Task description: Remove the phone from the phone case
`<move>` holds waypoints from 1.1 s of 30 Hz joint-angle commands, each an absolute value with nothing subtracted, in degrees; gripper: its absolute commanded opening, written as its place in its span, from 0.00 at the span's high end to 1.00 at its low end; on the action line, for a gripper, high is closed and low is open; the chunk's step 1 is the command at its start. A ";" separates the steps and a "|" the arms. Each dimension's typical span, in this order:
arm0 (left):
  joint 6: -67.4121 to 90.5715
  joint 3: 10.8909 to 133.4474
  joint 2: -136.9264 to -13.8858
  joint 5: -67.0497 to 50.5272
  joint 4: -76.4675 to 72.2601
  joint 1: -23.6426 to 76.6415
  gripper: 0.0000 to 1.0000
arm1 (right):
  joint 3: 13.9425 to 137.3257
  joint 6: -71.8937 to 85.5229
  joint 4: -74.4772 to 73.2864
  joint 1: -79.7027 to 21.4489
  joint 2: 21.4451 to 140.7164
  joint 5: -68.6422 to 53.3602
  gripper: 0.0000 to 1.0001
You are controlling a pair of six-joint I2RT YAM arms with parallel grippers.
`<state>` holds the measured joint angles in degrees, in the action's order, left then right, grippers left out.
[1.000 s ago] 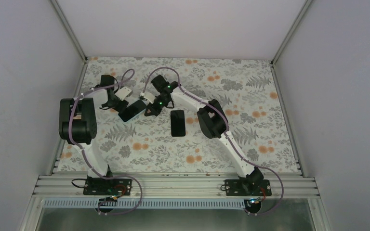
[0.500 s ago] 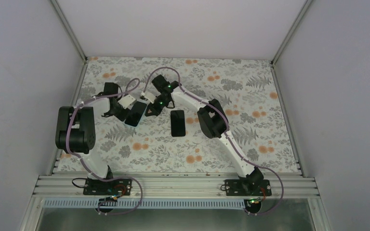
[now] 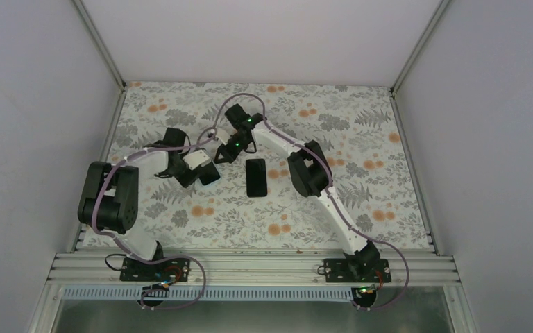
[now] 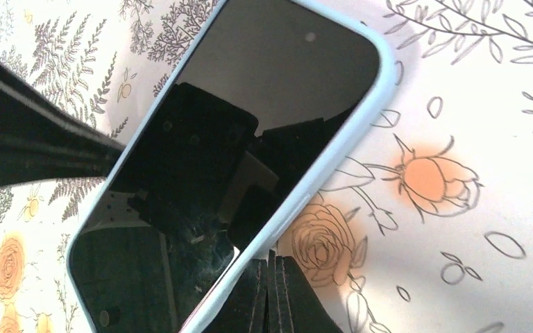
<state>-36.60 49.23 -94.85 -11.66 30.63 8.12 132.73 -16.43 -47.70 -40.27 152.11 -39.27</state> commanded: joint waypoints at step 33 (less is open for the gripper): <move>-41.99 69.73 -81.00 -17.32 59.13 1.47 0.00 | 115.46 -32.57 -50.42 -36.26 130.13 -31.18 0.00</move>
<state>-39.62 65.06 -79.15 -17.28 56.71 8.23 119.83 -26.98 -49.84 -33.34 134.26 -35.62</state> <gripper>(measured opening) 0.996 0.953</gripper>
